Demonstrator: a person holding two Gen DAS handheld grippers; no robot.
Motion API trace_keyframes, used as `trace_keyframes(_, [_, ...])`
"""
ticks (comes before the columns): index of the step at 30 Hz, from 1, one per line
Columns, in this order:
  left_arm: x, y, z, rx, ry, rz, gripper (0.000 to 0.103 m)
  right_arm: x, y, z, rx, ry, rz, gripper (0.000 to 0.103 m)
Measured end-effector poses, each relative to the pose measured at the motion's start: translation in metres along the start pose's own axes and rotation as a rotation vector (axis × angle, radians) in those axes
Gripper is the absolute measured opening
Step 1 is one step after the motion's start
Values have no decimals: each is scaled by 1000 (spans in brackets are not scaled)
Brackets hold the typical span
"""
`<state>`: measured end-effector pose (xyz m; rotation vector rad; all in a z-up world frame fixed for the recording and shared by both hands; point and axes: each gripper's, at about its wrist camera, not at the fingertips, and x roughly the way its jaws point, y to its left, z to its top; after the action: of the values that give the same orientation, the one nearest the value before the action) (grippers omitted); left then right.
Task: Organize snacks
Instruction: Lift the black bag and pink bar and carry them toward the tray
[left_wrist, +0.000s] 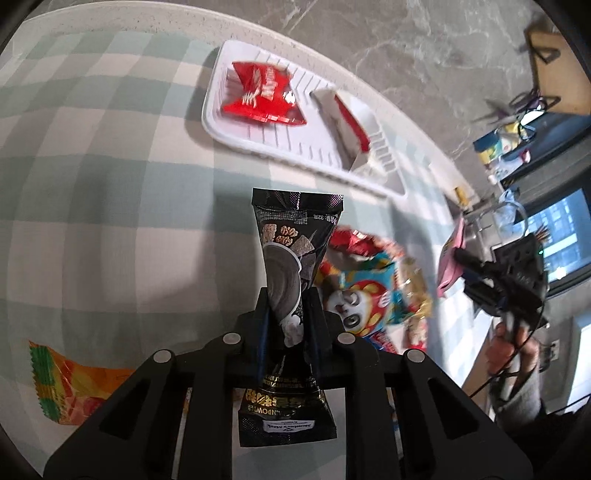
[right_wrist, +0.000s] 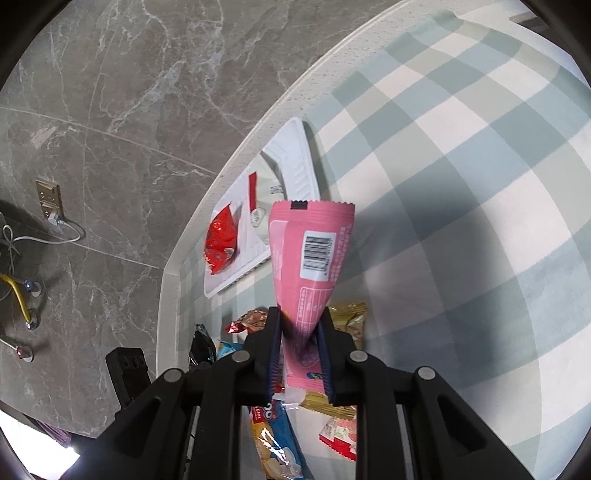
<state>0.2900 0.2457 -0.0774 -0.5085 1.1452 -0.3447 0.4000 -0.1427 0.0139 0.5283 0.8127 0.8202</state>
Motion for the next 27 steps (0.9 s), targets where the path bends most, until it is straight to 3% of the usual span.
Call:
trace_keyframes(12, [-23, -23, 43, 10, -53, -111, 15, 8, 14, 29, -3, 3, 85, 22])
trace_keyframes(27, [3, -39, 110, -14, -58, -163, 15, 39, 44, 85, -94, 29, 65, 22])
